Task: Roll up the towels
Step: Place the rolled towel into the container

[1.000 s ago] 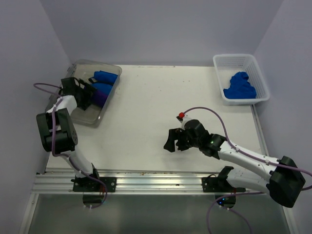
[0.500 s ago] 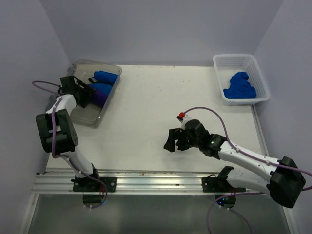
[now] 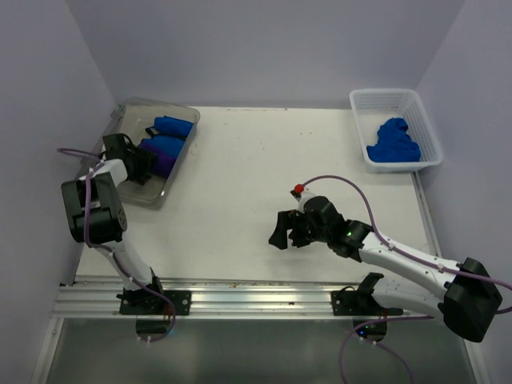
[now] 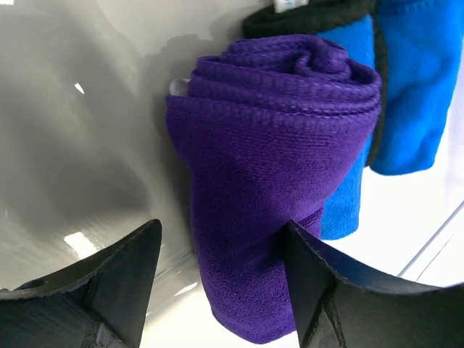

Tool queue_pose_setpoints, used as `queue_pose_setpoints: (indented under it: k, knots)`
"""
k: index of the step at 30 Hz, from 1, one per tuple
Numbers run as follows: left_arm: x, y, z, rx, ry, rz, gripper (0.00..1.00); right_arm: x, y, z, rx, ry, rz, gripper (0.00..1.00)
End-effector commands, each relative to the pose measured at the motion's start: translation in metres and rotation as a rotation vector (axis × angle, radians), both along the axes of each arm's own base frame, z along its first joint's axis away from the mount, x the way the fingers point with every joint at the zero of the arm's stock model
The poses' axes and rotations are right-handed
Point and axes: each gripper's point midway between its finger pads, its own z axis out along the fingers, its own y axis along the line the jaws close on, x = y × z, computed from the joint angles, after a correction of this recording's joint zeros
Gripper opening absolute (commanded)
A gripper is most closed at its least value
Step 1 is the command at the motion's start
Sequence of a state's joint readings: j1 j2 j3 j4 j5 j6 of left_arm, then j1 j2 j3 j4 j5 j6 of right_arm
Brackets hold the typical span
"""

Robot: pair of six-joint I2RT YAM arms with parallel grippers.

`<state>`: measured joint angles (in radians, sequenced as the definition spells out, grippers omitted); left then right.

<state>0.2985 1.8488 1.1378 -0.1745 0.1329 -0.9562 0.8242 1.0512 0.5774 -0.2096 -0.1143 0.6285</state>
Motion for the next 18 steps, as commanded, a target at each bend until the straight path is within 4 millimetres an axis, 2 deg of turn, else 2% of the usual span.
queue_pose_setpoints:
  k: [1, 5, 12, 13, 15, 16, 18]
  knots:
    - [-0.018, 0.014, -0.017, -0.017, 0.063, 0.132, 0.70, 0.005, 0.002, 0.010, 0.031, -0.032, -0.017, 0.82]
    - [-0.024, 0.020, -0.013, -0.054, 0.038, 0.201, 0.84, 0.005, 0.000, 0.012, 0.033, -0.039, -0.022, 0.82]
    - [-0.022, 0.014, 0.001, -0.050, 0.008, 0.137, 0.89, 0.004, 0.001, 0.012, 0.034, -0.040, -0.019, 0.82]
    - [-0.022, 0.014, 0.011, -0.036, -0.012, 0.124, 0.92, 0.005, 0.000, 0.012, 0.034, -0.040, -0.020, 0.82]
    - [-0.027, 0.014, 0.017, -0.020, -0.022, 0.117, 0.94, 0.004, 0.000, 0.011, 0.035, -0.039, -0.019, 0.82]
    - [-0.028, 0.014, 0.029, 0.001, -0.051, 0.101, 0.95, 0.005, 0.000, 0.011, 0.036, -0.038, -0.022, 0.82]
    - [-0.034, 0.013, 0.036, 0.023, -0.055, 0.093, 0.96, 0.005, 0.002, 0.012, 0.039, -0.039, -0.016, 0.82]
